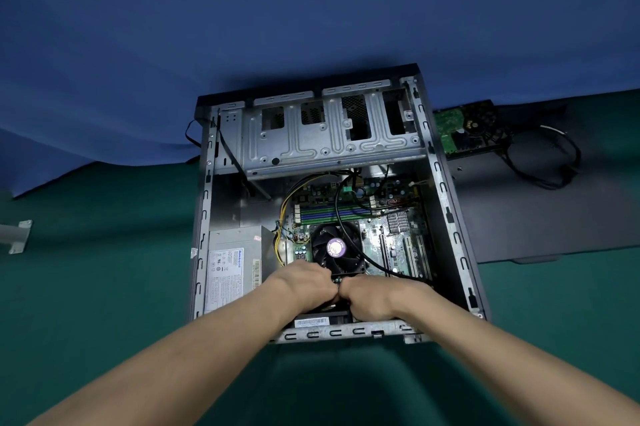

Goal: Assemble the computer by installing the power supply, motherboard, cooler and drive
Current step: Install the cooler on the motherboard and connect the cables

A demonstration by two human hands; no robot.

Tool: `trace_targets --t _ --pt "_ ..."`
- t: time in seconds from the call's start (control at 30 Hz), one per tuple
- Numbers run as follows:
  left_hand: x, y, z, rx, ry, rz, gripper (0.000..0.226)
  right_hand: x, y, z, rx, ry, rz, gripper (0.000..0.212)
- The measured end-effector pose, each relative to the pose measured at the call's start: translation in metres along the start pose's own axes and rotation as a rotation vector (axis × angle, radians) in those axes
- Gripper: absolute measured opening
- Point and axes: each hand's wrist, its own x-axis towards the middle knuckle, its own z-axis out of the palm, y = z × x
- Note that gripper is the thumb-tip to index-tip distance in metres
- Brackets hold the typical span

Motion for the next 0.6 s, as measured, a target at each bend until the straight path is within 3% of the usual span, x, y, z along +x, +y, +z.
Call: trace_targets --t 0.17,0.23,0.3,0.37,0.47,0.6 --pt "0.000 0.000 0.004 0.039 0.000 0.032 0.022 -0.011 0.001 -0.003 -0.043 0.062 -0.043 0.023" --pt "-0.002 -0.002 0.003 0.034 0.010 0.033 0.021 -0.019 0.001 -0.007 -0.026 0.312 -0.093 0.027" --pt "-0.003 -0.003 0.002 0.029 0.011 0.039 0.021 -0.023 -0.002 -0.014 -0.071 0.706 -0.184 0.026" --pt "-0.005 -0.001 -0.001 0.033 0.003 0.022 0.022 -0.018 -0.005 -0.022 -0.218 0.881 -0.290 0.040" --pt "-0.005 0.002 -0.004 -0.001 -0.022 -0.036 0.024 -0.001 -0.007 -0.027 -0.400 0.685 -0.271 0.082" --pt "-0.005 0.001 0.000 -0.022 0.022 -0.074 0.026 0.015 0.000 -0.024 -0.471 0.561 -0.198 0.093"
